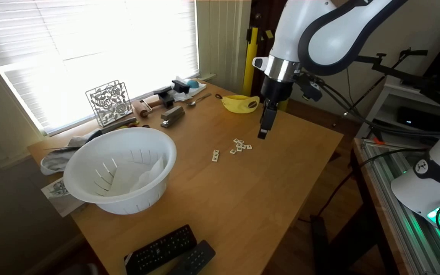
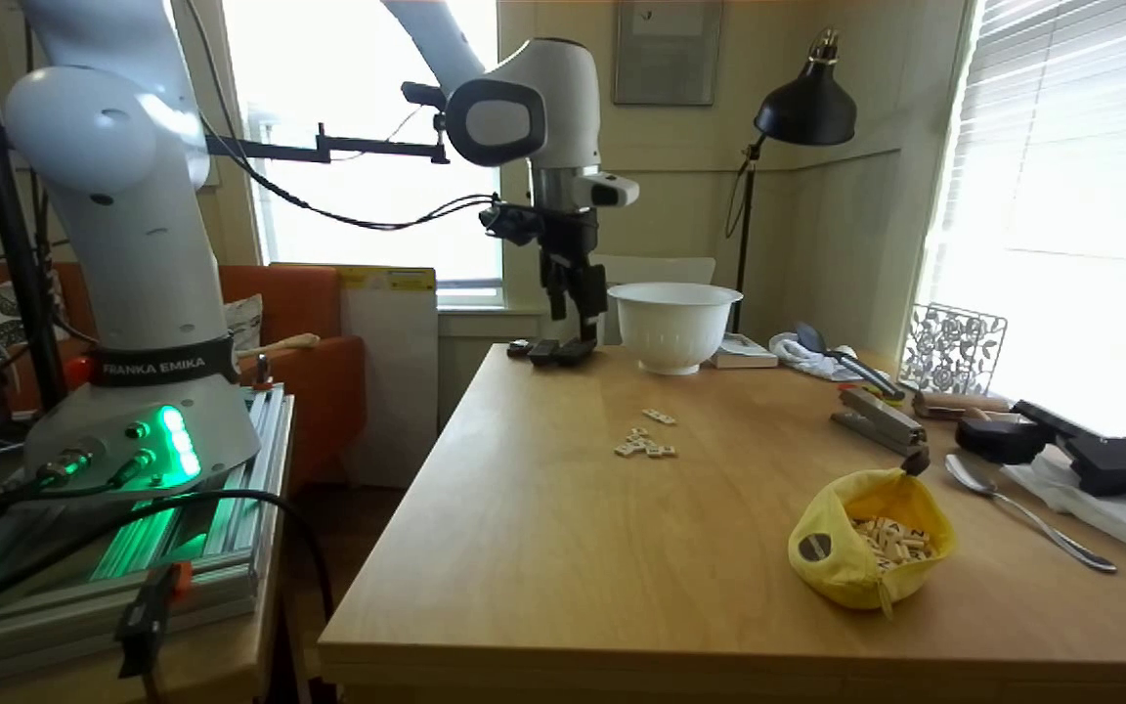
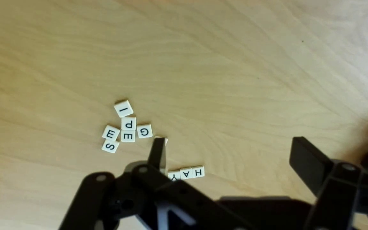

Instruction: Create the word 'Met'.

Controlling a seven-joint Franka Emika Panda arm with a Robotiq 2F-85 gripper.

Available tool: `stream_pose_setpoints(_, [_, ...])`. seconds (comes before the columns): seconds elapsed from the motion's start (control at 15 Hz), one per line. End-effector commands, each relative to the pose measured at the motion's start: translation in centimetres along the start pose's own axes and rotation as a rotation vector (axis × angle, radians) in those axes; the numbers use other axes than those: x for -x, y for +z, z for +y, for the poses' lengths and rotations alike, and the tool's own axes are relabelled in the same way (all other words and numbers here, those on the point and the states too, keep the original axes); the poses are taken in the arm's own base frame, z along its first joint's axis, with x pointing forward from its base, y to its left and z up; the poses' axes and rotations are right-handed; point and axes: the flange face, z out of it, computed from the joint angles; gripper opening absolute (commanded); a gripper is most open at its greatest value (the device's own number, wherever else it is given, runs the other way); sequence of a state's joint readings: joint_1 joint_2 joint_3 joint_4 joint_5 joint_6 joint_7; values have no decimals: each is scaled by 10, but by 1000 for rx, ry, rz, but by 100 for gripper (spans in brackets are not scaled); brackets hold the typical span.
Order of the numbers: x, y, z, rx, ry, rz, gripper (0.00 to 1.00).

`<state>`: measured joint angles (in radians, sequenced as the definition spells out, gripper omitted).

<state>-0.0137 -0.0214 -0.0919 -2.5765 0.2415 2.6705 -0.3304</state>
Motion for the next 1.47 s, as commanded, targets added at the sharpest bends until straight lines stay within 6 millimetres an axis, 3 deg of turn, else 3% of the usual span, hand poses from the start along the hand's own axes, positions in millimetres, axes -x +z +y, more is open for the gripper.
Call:
stream_pose_setpoints(0.0, [-17,15,5,7,-63,16,100])
stream_pose_setpoints(1.13, [-53,65,16,59,-129,56,100])
stream_pose_setpoints(1.27, [-55,70,16,59,-128,61,74])
stream_pose_setpoints(1.4, [-57,74,17,61,-130,68,59])
